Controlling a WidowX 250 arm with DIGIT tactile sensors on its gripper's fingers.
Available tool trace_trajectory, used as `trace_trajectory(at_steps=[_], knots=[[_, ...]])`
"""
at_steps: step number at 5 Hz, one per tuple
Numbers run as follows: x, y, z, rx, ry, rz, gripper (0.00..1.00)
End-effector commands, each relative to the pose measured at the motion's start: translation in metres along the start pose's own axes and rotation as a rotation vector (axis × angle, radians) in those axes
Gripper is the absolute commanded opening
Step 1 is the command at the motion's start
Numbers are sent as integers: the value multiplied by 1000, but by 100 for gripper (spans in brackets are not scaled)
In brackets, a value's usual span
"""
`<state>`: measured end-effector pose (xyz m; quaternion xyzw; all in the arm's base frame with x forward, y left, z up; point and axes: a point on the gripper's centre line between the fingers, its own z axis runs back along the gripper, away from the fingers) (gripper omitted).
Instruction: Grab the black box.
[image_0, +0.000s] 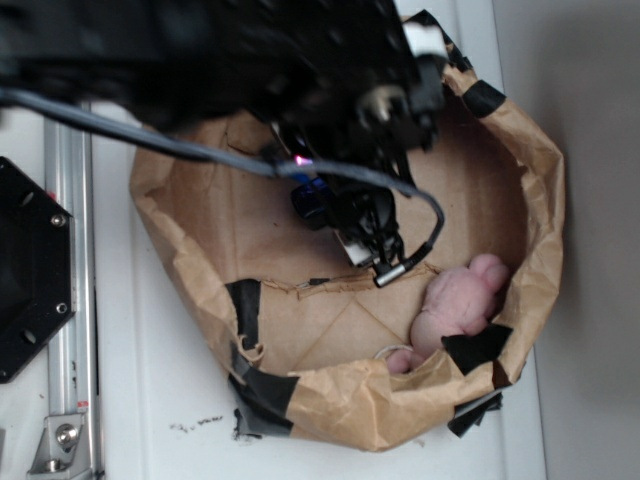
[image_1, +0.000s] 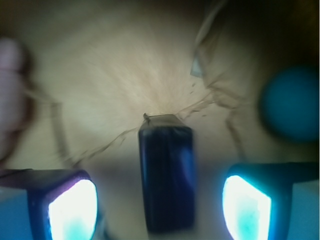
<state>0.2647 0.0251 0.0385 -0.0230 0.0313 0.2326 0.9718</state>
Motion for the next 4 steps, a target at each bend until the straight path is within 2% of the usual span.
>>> trace_trajectory(at_steps=[1,2,3,4], knots=[[30,-6,-49,33,7,-50,0],[14,-12,0,31,-17,-214,0],[-1,-5,46,53,-191,-305,0],[-9,5,95,51,-237,-324,0]])
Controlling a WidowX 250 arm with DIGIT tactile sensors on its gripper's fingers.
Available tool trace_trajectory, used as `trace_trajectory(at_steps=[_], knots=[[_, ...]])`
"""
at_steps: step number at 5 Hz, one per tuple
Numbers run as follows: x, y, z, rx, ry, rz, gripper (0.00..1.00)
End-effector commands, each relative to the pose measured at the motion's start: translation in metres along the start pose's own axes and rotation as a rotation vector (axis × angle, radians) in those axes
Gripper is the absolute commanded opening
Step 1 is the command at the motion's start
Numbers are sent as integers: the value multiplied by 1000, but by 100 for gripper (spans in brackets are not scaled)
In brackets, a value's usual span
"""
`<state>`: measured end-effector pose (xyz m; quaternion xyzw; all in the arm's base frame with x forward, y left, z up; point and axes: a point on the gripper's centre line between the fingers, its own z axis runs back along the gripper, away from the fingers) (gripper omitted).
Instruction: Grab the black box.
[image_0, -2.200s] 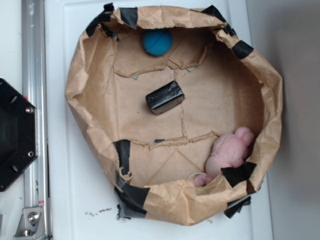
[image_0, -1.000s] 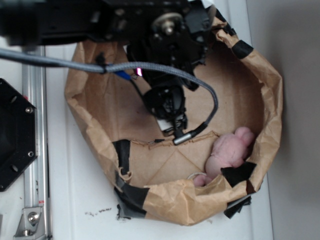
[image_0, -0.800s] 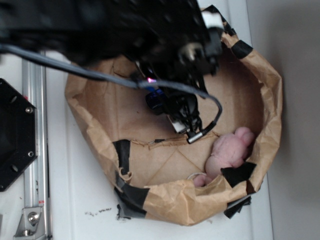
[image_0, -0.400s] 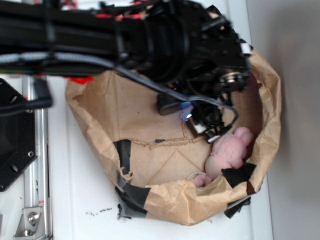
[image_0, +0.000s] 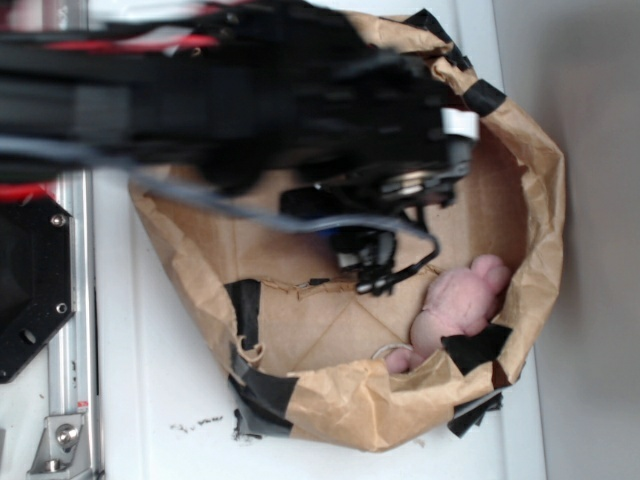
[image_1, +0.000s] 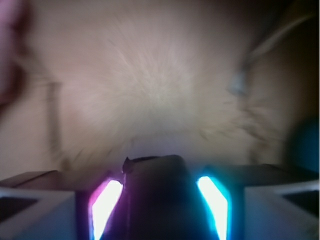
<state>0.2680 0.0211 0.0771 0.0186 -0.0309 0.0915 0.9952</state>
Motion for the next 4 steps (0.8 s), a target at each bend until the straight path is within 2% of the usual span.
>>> trace_trajectory(at_steps=[1,2,3,4], knots=[[-2,18,107,-12,-112,-29,0],[4,14,157,-1,-118,-6,0],[10,8,168,-49,-131,-24,0],[7,7,165,-22,-97,-25,0]])
